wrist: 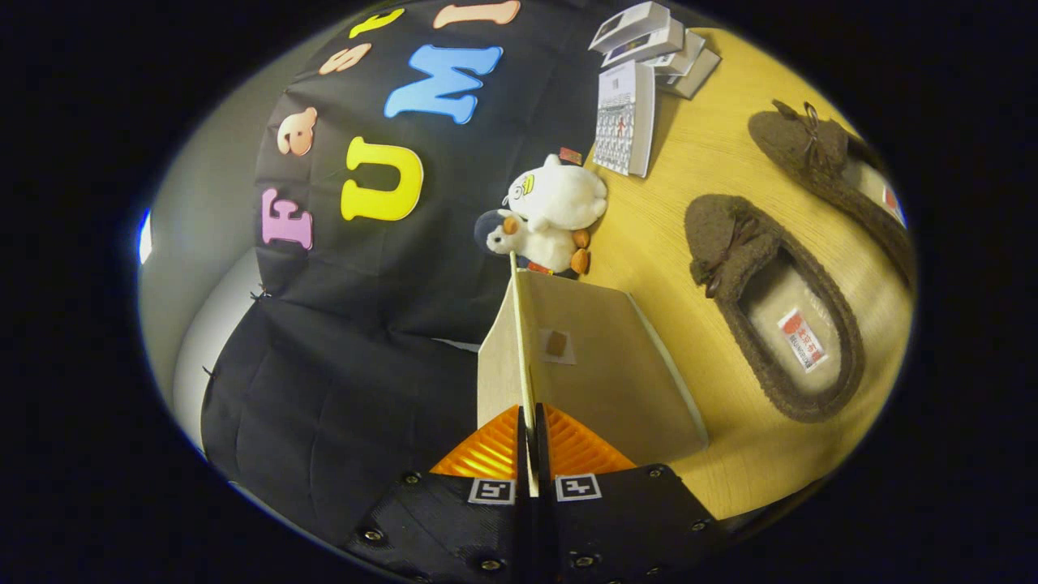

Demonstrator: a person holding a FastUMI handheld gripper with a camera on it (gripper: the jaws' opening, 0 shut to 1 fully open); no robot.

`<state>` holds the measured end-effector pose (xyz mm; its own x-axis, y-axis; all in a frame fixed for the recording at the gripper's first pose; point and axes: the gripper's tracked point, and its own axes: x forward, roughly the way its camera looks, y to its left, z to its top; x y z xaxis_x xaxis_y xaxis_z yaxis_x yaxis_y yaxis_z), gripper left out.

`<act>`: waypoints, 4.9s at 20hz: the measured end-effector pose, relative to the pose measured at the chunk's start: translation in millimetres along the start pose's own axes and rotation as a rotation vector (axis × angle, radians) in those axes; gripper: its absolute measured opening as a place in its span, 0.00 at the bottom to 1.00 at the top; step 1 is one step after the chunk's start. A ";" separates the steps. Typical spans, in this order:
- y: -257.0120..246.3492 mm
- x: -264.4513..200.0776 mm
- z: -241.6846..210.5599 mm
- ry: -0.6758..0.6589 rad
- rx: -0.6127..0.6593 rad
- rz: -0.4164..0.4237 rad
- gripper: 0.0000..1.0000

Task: Open the storage box then place both shoes into the box .Put the left shoe in first, then the right shoe, with the right side of both shoes facing outward in a uniform manner.

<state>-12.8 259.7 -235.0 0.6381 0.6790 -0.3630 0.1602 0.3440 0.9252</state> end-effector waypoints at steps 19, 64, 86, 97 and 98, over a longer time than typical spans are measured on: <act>163.1 29.4 -30.7 0.085 -0.364 0.105 0.05; 71.2 -46.8 109.7 -0.187 -0.990 -0.280 0.97; -160.4 -51.3 107.6 0.129 -0.932 -0.602 0.98; -210.5 -39.4 87.2 0.281 -0.854 -0.668 0.72; -210.7 -36.2 83.6 0.288 -0.833 -0.660 0.55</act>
<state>-6.7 108.5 -407.5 0.3969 0.2890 -0.8712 -0.2222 0.9512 0.2143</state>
